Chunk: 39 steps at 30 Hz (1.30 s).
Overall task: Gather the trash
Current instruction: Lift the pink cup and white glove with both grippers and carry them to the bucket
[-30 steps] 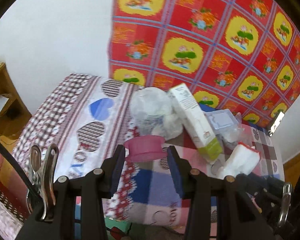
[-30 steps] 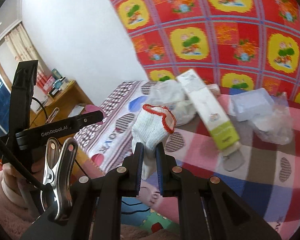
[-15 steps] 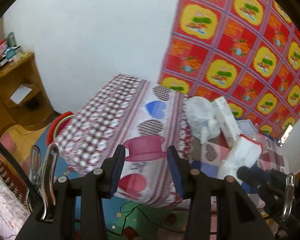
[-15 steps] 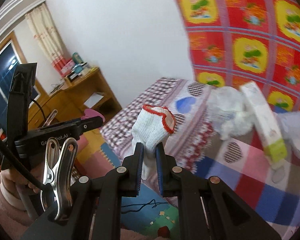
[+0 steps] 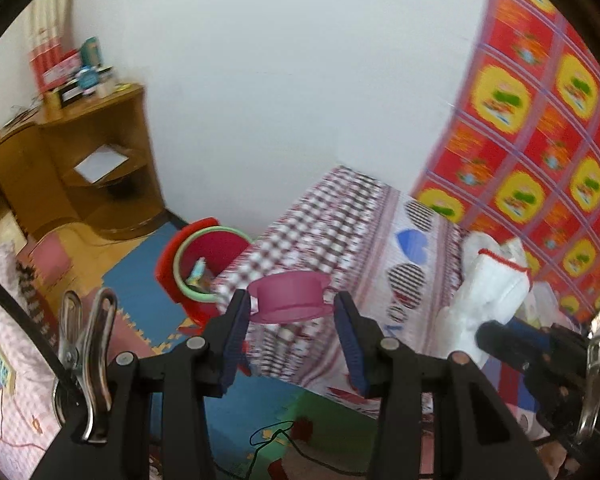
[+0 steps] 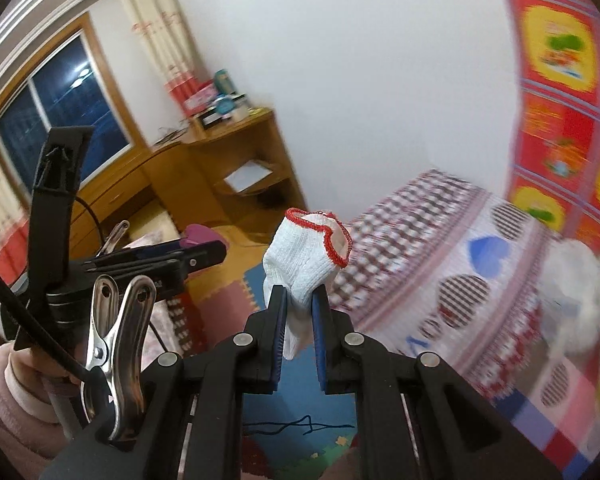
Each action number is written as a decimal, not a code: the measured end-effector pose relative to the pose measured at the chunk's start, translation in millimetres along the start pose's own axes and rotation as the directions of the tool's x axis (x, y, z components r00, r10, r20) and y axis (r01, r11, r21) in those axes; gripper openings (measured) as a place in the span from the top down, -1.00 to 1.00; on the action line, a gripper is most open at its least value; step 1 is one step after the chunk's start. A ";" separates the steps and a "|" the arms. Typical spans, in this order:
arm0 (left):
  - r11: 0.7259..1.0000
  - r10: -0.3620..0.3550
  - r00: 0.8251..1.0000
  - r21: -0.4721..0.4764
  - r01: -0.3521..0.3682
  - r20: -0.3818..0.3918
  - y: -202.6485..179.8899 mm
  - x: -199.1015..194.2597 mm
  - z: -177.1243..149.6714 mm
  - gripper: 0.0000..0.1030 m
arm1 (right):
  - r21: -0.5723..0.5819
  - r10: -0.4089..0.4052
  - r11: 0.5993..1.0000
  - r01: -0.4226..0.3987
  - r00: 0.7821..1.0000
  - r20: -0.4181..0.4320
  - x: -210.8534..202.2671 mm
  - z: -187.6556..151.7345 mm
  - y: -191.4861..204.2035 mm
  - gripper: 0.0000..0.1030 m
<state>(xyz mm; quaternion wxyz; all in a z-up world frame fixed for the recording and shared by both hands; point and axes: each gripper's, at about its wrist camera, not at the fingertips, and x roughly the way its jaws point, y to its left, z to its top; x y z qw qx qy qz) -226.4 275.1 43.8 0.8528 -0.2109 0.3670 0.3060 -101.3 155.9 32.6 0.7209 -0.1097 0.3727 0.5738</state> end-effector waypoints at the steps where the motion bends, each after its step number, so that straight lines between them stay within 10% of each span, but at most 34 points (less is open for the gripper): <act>1: 1.000 0.013 1.000 -0.013 -0.013 0.000 8.8 1.2 1.7 0.12 | -0.013 0.018 1.000 -0.018 1.000 -0.007 8.1 3.8 2.8 0.73; 17: 0.977 0.109 0.994 -0.184 -0.111 -0.022 132.4 56.3 43.7 0.12 | -0.133 0.140 0.978 -0.162 0.977 -0.161 166.4 75.3 38.1 0.74; 39: 0.992 -0.118 0.967 -0.079 0.103 -0.224 227.7 240.9 93.7 0.12 | 0.028 -0.101 0.993 0.116 0.946 -0.308 353.7 129.2 3.2 0.74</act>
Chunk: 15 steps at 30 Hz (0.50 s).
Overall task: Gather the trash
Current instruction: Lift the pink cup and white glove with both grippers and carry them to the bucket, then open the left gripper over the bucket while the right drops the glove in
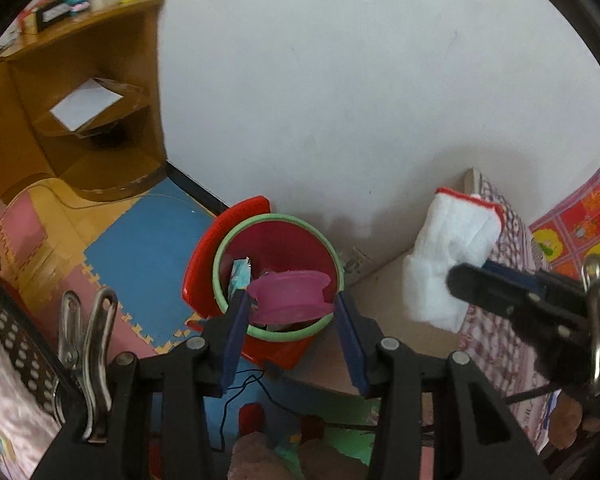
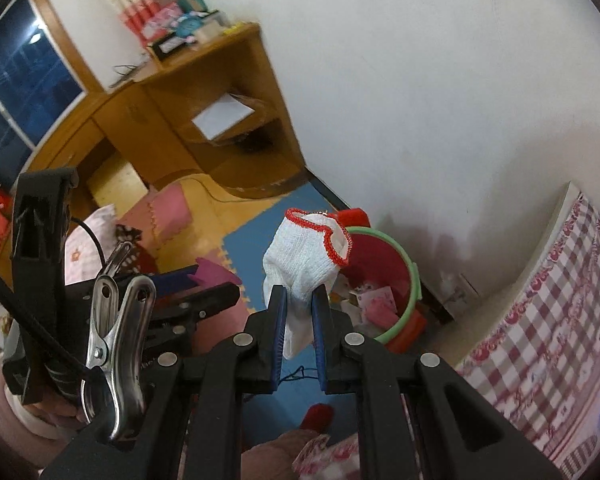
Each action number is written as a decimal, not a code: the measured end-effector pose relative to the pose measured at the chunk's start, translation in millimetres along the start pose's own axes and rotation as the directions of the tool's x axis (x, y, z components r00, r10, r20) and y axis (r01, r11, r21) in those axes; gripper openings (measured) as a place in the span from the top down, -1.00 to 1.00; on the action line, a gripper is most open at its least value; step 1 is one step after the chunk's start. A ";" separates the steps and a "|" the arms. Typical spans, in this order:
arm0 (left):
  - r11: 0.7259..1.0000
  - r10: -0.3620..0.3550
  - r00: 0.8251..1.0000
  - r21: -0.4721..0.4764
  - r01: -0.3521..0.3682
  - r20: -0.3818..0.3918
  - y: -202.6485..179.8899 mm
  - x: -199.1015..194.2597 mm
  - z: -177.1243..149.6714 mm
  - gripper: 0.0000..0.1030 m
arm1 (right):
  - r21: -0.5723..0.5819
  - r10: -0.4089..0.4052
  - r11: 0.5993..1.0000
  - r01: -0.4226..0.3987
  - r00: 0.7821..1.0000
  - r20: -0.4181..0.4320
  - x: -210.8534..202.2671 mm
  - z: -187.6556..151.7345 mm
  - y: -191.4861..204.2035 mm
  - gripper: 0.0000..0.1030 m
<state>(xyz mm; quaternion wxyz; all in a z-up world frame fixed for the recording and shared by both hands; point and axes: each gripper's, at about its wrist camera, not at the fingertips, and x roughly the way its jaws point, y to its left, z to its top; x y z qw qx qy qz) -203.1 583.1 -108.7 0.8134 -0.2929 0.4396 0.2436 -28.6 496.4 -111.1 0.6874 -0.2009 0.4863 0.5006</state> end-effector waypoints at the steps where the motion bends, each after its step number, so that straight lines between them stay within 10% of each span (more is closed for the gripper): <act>1: 1.000 -0.007 1.000 0.006 0.007 -0.010 0.8 8.4 3.4 0.12 | 0.005 -0.009 1.000 0.009 1.000 -0.012 6.9 3.7 -3.5 0.73; 15: 0.997 -0.040 0.989 0.058 0.049 -0.142 -2.0 109.8 32.4 0.12 | 0.038 -0.068 0.997 0.073 0.990 -0.124 75.9 33.9 -39.1 0.73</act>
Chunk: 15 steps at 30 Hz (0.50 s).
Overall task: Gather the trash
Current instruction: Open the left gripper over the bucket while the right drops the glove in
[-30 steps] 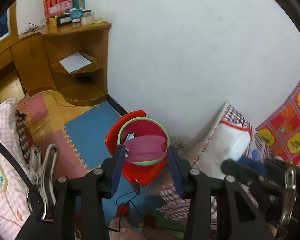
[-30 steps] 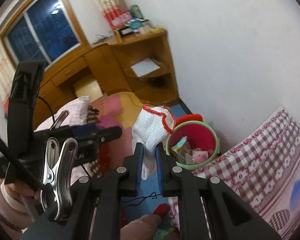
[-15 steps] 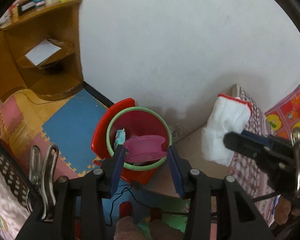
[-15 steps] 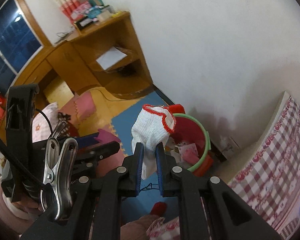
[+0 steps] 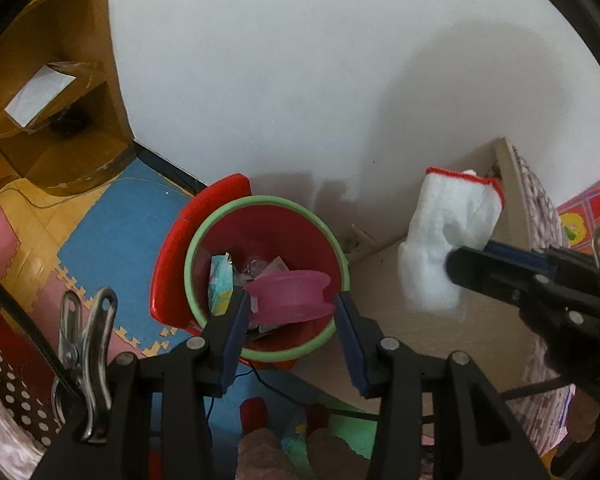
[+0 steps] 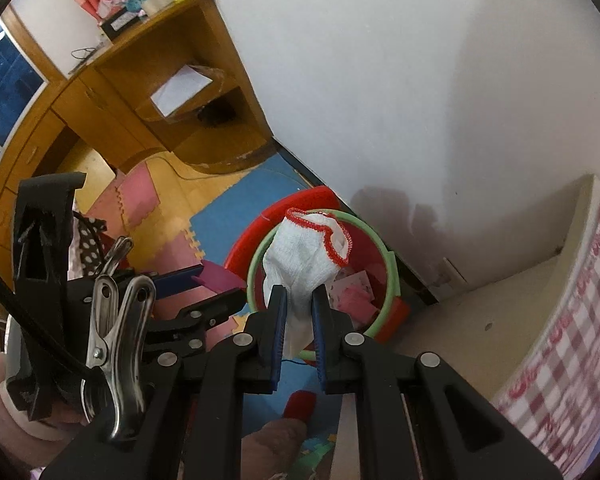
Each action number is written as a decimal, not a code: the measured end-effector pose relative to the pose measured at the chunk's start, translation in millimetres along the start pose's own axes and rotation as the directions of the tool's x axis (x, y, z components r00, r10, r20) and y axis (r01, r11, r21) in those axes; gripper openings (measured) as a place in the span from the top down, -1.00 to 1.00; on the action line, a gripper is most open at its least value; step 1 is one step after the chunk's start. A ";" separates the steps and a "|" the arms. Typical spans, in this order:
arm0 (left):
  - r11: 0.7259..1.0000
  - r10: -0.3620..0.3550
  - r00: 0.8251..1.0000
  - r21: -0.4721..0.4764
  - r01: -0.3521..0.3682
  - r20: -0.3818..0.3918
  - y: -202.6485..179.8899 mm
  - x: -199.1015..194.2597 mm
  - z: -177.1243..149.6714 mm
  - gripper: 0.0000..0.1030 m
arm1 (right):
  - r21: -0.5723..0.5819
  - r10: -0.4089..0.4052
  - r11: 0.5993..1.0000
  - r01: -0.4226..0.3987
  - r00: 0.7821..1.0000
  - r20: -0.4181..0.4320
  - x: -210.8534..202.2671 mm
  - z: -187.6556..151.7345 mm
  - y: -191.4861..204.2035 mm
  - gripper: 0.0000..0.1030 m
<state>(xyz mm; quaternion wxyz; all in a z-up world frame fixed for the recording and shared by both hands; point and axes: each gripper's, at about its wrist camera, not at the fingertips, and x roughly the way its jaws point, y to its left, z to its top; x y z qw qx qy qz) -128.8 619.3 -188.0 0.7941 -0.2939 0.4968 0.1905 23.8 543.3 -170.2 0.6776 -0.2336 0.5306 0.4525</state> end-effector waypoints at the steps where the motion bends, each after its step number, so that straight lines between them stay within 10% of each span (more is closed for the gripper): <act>1: 1.000 -0.002 1.000 0.003 0.002 -0.009 -0.4 5.4 2.6 0.12 | 0.002 0.001 1.000 -0.001 1.000 -0.004 4.0 2.9 -0.9 0.73; 15: 1.000 0.005 0.998 0.009 -0.004 -0.062 3.5 33.1 21.7 0.03 | 0.023 0.006 1.000 -0.006 1.000 -0.016 20.2 14.3 -10.7 0.63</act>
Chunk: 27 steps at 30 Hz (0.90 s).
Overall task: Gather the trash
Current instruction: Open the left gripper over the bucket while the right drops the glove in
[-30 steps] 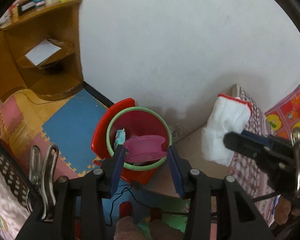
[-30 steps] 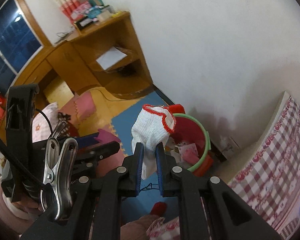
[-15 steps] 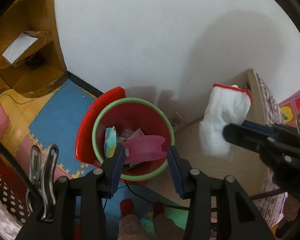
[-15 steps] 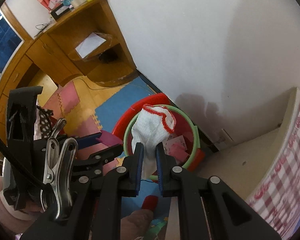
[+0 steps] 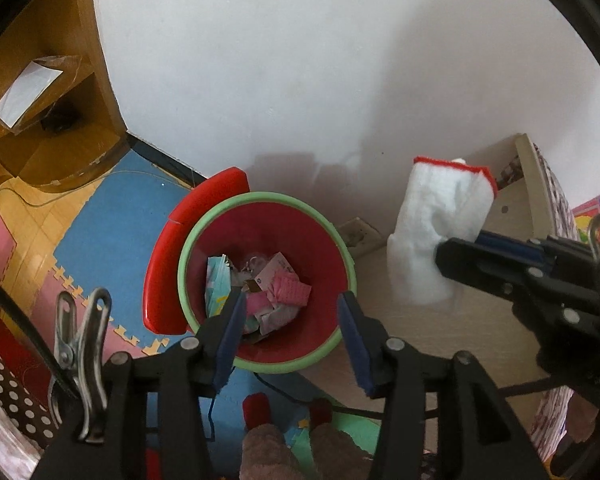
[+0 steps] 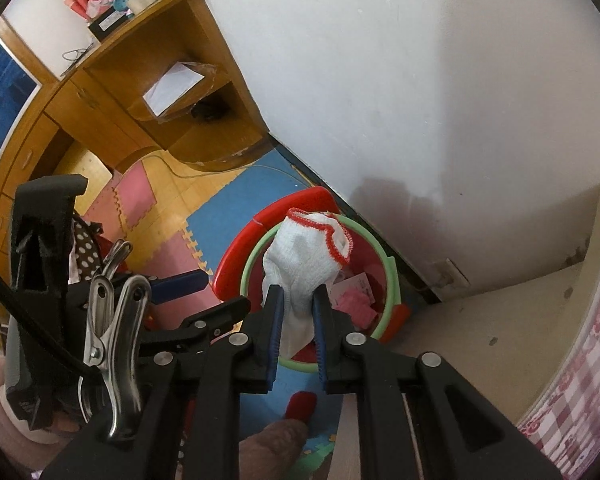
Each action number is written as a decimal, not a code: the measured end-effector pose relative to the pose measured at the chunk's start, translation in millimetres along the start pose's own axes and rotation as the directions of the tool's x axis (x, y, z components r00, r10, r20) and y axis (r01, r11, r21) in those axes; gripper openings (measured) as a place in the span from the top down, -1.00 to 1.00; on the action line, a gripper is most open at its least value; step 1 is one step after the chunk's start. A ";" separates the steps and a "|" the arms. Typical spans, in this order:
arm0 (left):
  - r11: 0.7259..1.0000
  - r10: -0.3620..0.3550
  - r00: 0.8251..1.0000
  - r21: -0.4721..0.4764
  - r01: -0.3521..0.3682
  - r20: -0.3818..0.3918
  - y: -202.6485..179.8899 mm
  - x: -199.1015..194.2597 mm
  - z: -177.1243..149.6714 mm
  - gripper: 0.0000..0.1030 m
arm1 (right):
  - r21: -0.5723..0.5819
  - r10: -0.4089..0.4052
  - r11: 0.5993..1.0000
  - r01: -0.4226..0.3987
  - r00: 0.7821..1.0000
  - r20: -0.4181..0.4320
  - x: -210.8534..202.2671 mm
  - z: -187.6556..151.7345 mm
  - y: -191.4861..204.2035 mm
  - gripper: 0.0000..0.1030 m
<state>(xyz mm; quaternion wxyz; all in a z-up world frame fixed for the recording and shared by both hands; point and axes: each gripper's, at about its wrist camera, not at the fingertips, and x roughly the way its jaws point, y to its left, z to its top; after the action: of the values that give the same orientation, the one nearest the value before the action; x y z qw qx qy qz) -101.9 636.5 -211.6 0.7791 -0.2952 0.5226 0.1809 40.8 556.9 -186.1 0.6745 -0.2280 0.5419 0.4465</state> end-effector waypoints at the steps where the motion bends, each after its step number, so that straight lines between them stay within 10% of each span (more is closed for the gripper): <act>1: 1.000 0.000 1.000 -0.002 0.000 0.000 0.6 0.2 0.6 0.03 | 0.001 -0.002 1.000 0.002 1.000 0.001 0.5 0.3 0.0 0.60; 27: 1.000 0.007 1.000 0.007 -0.007 0.023 2.4 -43.4 -19.0 0.03 | 0.091 0.042 0.994 -0.052 0.994 0.103 -60.7 -47.6 21.7 0.41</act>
<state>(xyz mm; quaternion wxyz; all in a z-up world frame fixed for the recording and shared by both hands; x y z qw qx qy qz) -133.6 627.1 -177.6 0.7854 -0.2886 0.5152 0.1854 -3.6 508.4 -140.2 0.7002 -0.1605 0.5328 0.4472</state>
